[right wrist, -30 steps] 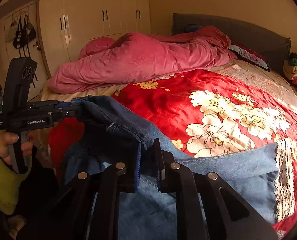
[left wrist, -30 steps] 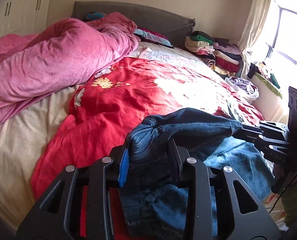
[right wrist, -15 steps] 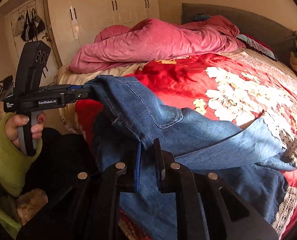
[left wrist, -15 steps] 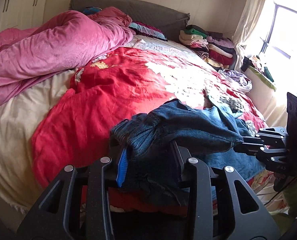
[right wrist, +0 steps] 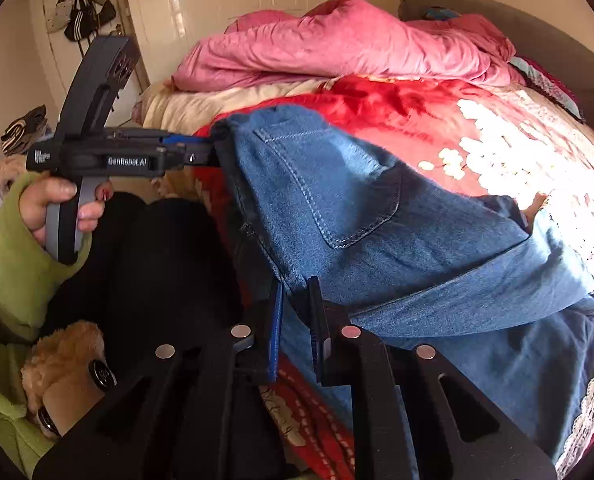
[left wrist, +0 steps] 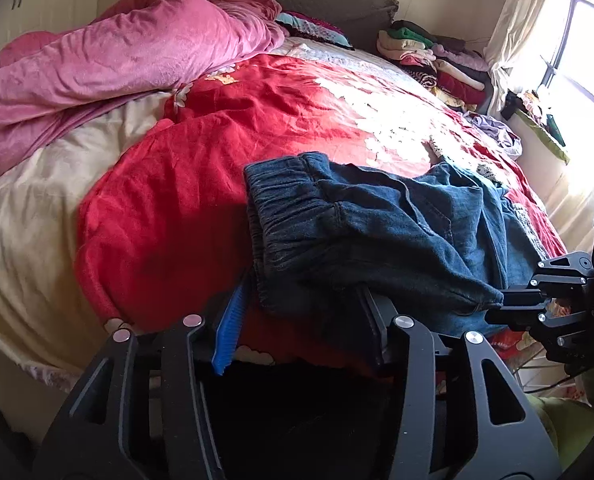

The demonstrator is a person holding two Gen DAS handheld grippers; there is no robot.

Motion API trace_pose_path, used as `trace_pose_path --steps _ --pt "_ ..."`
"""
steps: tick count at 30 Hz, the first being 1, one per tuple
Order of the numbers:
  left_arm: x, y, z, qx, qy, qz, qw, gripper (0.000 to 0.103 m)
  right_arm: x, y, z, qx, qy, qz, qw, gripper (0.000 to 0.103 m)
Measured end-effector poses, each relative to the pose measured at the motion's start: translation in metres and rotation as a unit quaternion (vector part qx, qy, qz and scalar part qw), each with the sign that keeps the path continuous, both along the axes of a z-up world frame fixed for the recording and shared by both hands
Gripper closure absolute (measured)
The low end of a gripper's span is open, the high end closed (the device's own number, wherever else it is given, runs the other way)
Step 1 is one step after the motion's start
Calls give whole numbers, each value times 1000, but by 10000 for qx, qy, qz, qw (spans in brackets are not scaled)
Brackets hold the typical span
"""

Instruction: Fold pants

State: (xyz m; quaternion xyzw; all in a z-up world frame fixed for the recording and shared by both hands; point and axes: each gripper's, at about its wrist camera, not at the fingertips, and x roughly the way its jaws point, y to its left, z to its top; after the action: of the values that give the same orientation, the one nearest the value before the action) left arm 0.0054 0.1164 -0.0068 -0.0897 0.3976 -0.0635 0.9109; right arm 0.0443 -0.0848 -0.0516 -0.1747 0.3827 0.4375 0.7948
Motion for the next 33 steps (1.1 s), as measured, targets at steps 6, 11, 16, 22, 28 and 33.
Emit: trace_pose_path --steps 6,11,16,22,28,33 --pt "-16 8 -6 111 232 64 9996 55 0 3 -14 -43 185 56 9998 91" --pt "-37 26 7 -156 123 503 9985 55 0 3 -24 -40 407 100 9991 90" --pt "-15 -8 33 -104 -111 49 9999 55 2 6 -29 -39 509 95 9986 90" --pt "15 -60 17 613 53 -337 9975 55 5 -7 -27 157 871 -63 9961 85" --pt "16 -57 -18 700 358 -239 9966 56 1 -22 6 472 285 -325 9979 78" --pt "15 -56 -19 685 329 -240 9968 56 19 3 1 385 270 -414 9980 67"
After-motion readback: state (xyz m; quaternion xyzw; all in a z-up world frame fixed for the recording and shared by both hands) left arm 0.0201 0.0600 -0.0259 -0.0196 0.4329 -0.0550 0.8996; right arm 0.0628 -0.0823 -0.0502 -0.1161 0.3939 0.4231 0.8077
